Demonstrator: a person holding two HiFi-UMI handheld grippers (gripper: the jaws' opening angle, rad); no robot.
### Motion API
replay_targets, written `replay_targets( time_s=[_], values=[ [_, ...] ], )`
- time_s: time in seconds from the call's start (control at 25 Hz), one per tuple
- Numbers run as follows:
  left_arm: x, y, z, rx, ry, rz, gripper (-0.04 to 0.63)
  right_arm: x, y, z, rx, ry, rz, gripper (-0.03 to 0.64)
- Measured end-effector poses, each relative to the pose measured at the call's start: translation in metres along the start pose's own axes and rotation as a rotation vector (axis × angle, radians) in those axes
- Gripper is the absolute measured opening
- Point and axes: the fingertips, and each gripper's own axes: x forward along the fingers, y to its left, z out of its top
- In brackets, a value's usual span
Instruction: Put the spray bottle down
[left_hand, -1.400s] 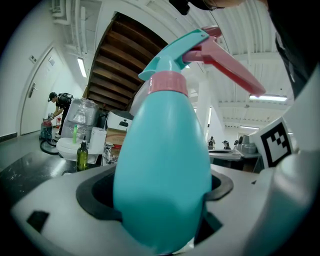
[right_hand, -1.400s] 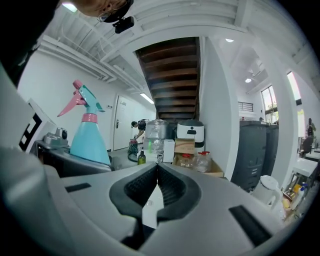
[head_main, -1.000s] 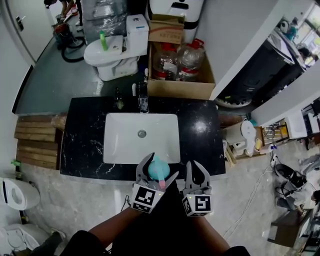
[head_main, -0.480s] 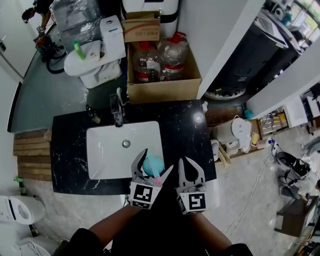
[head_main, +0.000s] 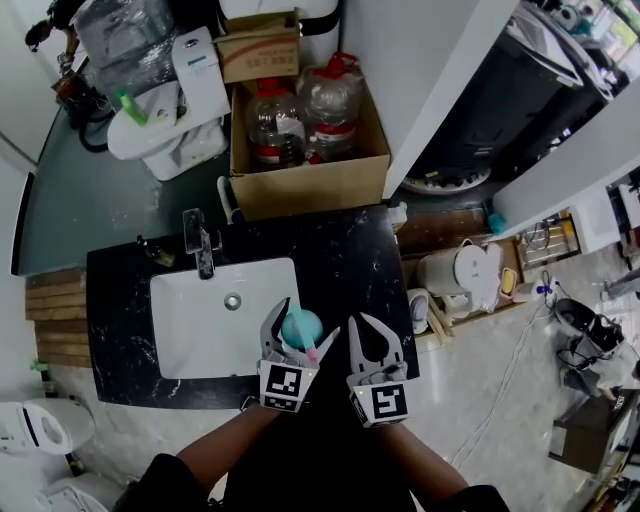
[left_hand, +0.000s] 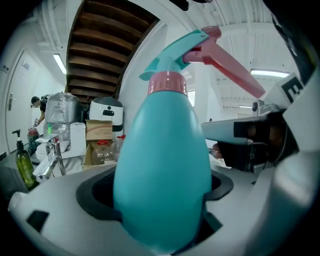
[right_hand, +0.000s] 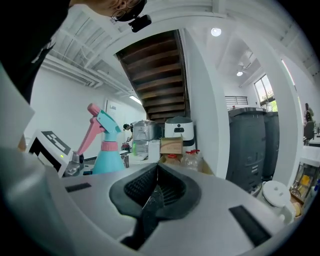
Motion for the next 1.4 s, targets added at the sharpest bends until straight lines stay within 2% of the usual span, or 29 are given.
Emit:
replay_targets(
  time_s=[0.12,0.36,0.64,0.88,1.12,1.32,1.4],
  values=[
    [0.018,0.004,-0.01,-0.009,0.017,0.018,0.46,0.01,-0.011,-0.015,-0.001,0.033,0.01,0.017],
    [0.052,-0.006,-0.031,-0.008,0.038,-0.069,0.46,0.024,-0.032,-0.046,0.055,0.1,0.004,0.017],
    [0.078,-0.014,-0.055,0.027,0.076,-0.086,0.46,0.03,-0.052,-0.063,0.07,0.158,-0.005,0.017],
    [0.093,-0.008,-0.073,0.044,0.11,-0.058,0.46,0.034,-0.064,-0.07,0.081,0.178,-0.013,0.017],
    [0.104,-0.008,-0.082,0.043,0.115,-0.089,0.46,0.039,-0.07,-0.075,0.093,0.185,-0.017,0.017],
    [0.107,-0.005,-0.093,0.005,0.151,-0.098,0.46,0.04,-0.073,-0.077,0.104,0.188,-0.027,0.017],
    [0.107,-0.006,-0.096,0.014,0.159,-0.108,0.46,0.04,-0.074,-0.079,0.105,0.194,-0.027,0.017]
  ],
)
